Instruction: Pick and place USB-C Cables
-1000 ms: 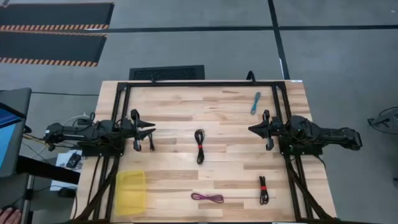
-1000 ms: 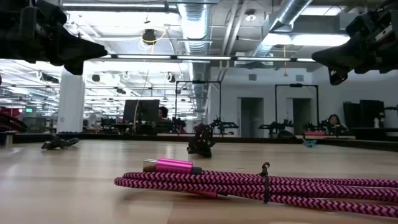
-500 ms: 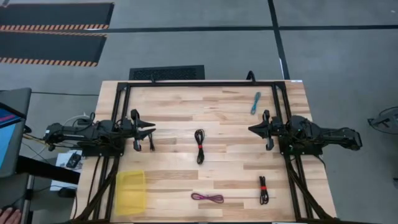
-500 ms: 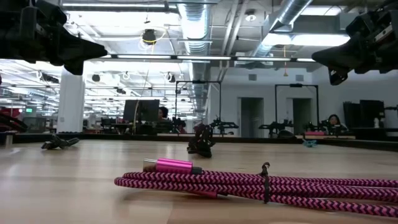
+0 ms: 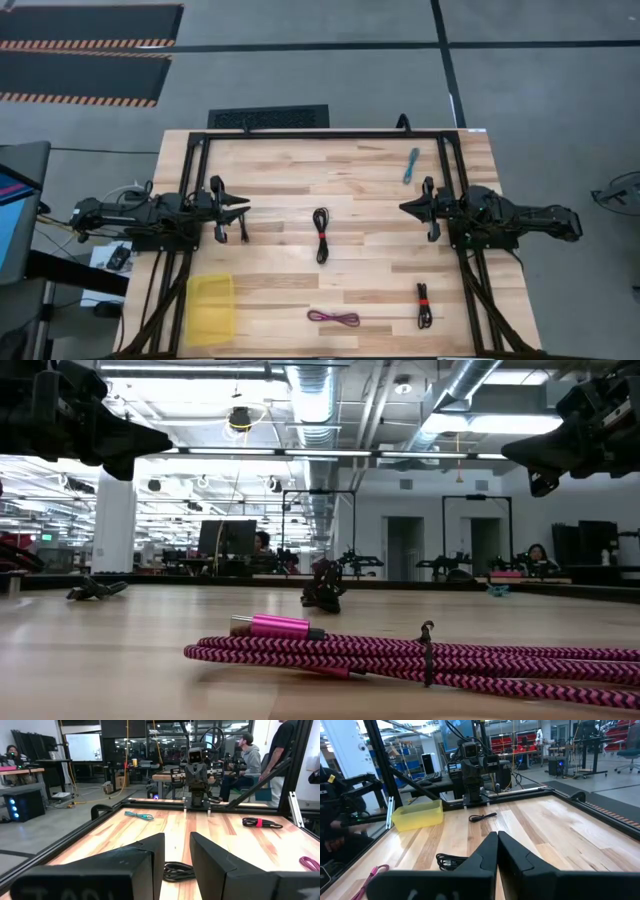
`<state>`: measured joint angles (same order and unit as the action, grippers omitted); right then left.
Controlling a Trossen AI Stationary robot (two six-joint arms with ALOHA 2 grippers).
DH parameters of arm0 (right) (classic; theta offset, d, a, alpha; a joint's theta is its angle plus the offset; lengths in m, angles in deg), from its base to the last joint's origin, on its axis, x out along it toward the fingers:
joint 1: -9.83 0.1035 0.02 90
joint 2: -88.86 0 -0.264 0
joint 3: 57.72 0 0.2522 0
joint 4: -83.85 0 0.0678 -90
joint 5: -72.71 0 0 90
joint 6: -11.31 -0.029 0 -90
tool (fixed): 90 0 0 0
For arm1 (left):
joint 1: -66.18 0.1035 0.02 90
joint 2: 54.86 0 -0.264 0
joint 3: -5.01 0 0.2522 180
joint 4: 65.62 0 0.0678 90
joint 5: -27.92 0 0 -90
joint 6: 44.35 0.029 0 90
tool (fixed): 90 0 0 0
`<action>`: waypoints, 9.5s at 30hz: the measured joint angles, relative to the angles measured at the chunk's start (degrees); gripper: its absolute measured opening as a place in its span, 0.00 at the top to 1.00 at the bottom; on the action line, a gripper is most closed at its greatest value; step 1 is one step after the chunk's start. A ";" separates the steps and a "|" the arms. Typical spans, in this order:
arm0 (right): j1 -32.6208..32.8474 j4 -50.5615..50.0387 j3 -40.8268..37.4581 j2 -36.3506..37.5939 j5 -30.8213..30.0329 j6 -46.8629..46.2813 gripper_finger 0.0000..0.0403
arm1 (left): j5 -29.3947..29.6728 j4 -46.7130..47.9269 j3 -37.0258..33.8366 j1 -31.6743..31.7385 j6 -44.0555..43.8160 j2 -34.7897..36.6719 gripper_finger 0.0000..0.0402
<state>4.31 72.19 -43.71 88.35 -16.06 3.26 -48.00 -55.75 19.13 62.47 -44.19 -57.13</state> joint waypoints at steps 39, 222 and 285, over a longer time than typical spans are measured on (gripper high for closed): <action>0.01 0.00 0.01 -0.01 0.01 0.02 0.92 | 0.00 -0.01 0.01 0.01 0.00 0.00 0.80; 7.35 46.07 69.99 -117.07 -2.66 3.58 0.92 | -7.84 -40.03 0.93 1.71 0.63 -31.61 0.82; 16.67 16.67 114.31 -142.38 1.95 -34.62 0.92 | 16.50 4.48 10.66 5.27 0.34 -13.09 0.55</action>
<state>20.98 88.86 70.61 -54.03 -14.11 -31.36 -31.50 -51.27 29.80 67.74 -43.84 -70.22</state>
